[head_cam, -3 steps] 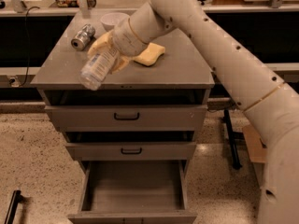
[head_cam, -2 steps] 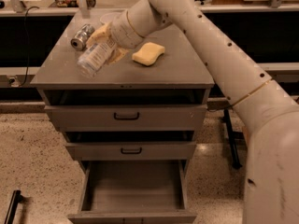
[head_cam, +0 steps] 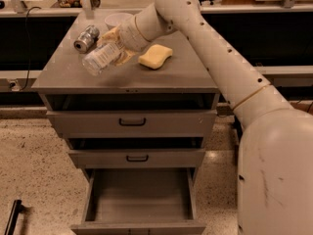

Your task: Pick blue plastic bottle from bottom drawer and place on counter

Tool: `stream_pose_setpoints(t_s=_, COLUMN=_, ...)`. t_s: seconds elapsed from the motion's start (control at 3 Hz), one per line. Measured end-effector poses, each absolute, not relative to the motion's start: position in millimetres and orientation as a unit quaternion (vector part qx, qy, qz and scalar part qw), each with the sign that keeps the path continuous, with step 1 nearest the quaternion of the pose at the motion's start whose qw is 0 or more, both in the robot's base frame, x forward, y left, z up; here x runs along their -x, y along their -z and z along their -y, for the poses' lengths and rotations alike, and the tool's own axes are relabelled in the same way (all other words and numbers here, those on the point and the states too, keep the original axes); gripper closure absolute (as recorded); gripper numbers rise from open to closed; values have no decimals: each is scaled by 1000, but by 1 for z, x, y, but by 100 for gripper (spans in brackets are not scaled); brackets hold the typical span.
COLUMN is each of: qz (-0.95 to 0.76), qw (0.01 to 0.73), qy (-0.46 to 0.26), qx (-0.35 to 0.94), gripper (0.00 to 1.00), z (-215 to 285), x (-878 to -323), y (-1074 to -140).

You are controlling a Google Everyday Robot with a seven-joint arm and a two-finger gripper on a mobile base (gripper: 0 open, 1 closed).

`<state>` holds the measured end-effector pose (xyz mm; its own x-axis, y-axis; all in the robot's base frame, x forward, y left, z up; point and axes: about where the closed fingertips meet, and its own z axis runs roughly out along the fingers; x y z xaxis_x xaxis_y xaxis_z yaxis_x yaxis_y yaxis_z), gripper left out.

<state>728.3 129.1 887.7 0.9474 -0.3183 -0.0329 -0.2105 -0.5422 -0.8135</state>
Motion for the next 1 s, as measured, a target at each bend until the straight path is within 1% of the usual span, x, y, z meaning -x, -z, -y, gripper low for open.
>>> stream_pose_setpoints(t_s=0.33, qz=-187, qw=457, qy=38, qx=869, gripper=82, z=-123, x=-741, y=-871)
stream_pose_setpoints(t_s=0.67, qz=-188, qw=457, qy=35, qx=869, gripper=58, z=-125, x=-741, y=-869)
stream_pose_setpoints(t_s=1.0, qz=-187, qw=457, qy=33, qx=869, gripper=36, z=-128, x=-740, y=-867)
